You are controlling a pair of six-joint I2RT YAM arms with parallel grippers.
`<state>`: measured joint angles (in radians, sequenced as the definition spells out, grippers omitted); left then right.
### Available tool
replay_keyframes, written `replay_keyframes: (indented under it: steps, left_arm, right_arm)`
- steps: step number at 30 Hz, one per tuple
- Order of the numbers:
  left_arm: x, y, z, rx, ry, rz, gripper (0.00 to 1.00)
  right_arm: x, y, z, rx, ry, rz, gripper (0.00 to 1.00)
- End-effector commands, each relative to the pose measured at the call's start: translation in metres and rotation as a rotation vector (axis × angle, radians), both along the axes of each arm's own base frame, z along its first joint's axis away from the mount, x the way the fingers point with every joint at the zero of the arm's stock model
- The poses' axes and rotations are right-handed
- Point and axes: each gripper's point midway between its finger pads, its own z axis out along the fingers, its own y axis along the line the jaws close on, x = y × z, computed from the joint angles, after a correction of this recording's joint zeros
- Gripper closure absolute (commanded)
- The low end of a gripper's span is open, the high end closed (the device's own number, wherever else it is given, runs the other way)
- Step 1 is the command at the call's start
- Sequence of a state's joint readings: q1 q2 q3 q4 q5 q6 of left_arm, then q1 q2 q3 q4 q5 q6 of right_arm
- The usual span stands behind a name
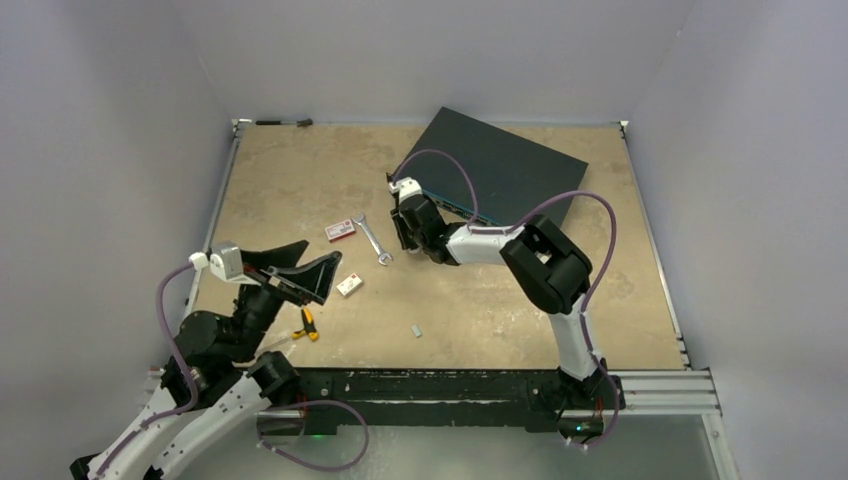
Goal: Unload the staples from the stapler
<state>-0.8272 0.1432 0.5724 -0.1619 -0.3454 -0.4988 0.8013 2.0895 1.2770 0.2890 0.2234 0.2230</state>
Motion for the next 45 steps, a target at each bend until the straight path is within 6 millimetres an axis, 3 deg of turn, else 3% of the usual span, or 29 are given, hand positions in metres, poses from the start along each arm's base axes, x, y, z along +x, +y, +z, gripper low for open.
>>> replay_keyframes:
  steps: [1,3,9,16,21,24,26,29,33,35,36,40,45]
  left_arm:
    - [-0.003,0.008,0.011,0.007,-0.022,0.02,0.0]
    - [-0.004,0.01,0.01,0.004,-0.021,0.021,0.0]
    - [-0.004,0.018,0.002,-0.001,-0.007,0.05,0.0]
    - [0.001,0.027,-0.007,0.007,0.022,0.107,0.0]
    - [0.009,0.036,-0.019,0.003,0.13,0.184,0.0]
    - [0.018,0.039,-0.028,0.02,0.211,0.245,0.0]
    - [0.023,0.036,-0.031,0.08,0.265,0.261,0.0]
    - [0.032,0.029,-0.041,0.178,0.349,0.283,0.0]
    - [0.04,0.013,-0.058,0.258,0.431,0.27,0.0]
    - [0.042,0.004,-0.064,0.261,0.445,0.241,0.0]
    - [0.042,0.0,-0.066,0.255,0.446,0.228,0.0]
    - [0.043,-0.009,-0.071,0.234,0.445,0.194,0.0]
    - [0.041,-0.014,-0.071,0.218,0.456,0.166,0.0]
  right_arm:
    - [0.007,-0.015,0.0,-0.041,-0.016,-0.089,0.63]
    - [0.005,-0.02,-0.001,-0.051,-0.018,-0.094,0.53]
    - [-0.003,-0.026,0.0,-0.076,-0.014,-0.091,0.38]
    - [-0.015,-0.026,0.011,-0.044,-0.011,-0.059,0.34]
    - [-0.028,-0.019,0.049,0.071,-0.014,-0.027,0.31]
    - [-0.04,-0.022,0.086,0.155,-0.036,-0.025,0.29]
    - [-0.051,-0.036,0.094,0.185,0.006,-0.092,0.22]
    - [-0.063,-0.075,0.082,0.177,0.123,-0.332,0.18]
    - [-0.083,-0.146,0.071,0.022,0.173,-0.681,0.14]
    - [-0.098,-0.184,0.074,-0.045,0.161,-0.853,0.02]
    - [-0.105,-0.198,0.078,-0.054,0.149,-0.91,0.02]
    - [-0.126,-0.235,0.089,0.011,0.146,-1.013,0.01]
    - [-0.125,-0.277,0.084,0.139,0.183,-1.093,0.01]
